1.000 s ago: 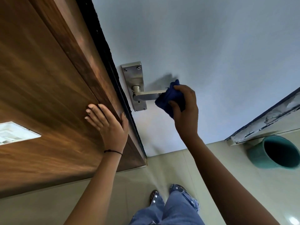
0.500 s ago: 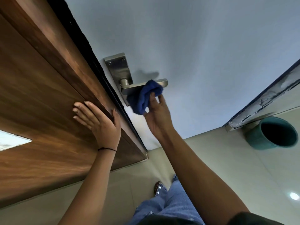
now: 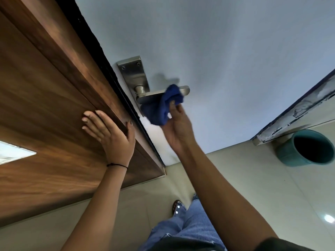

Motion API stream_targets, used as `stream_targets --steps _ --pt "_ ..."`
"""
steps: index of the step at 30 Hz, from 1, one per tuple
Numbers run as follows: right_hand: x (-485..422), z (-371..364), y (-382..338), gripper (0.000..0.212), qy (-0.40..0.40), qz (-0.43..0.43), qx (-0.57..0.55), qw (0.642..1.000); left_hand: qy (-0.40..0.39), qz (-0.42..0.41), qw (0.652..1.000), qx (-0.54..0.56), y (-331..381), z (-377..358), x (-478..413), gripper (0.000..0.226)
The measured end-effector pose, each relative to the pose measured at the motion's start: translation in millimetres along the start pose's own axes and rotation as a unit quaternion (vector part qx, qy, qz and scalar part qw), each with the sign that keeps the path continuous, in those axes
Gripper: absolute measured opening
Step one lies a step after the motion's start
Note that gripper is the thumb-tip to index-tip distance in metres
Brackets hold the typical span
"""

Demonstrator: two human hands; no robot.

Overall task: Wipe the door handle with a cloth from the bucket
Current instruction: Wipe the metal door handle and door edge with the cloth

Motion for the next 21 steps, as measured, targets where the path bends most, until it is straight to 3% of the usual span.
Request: stream_targets --steps 4,7,10,12,16,21 --pt "-16.0 -20.8 44.9 0.028 0.072 -0.066 0.061 0.993 -0.039 -0.045 0.998 0.001 -11.1 6.2 5.6 0.1" --pt "-18.3 -6.4 52.0 0.039 0.191 0.019 0.166 0.967 -0.049 -0.066 0.997 -0.003 -17.2 8.5 8.4 0.099" --pt "-22.6 -5.0 47.0 0.032 0.037 -0.063 0.098 0.993 -0.054 -0.072 0.996 0.0 -18.8 9.9 9.9 0.099" --pt "-11.1 -7.2 38.7 0.039 -0.017 -0.058 0.075 0.995 -0.06 -0.073 0.996 0.005 -19.6 10.8 11.1 0.094" --pt "-8.8 -14.4 39.1 0.039 -0.011 -0.05 0.143 0.988 -0.072 -0.073 0.995 0.023 -20.4 14.7 11.0 0.082" --pt "-10.5 -14.6 26.3 0.034 0.013 -0.032 0.332 0.943 -0.074 -0.067 0.995 0.023 -18.8 16.5 10.1 0.078"
Point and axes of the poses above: each hand's wrist, its own x-axis away from the middle knuckle, its own z-axis out of the back of the hand, y = z × x, the point moved 2 cm from there along -x, towards the middle knuckle, and after that the axes turned 12 degrees about -z, right-handed, at the moved point
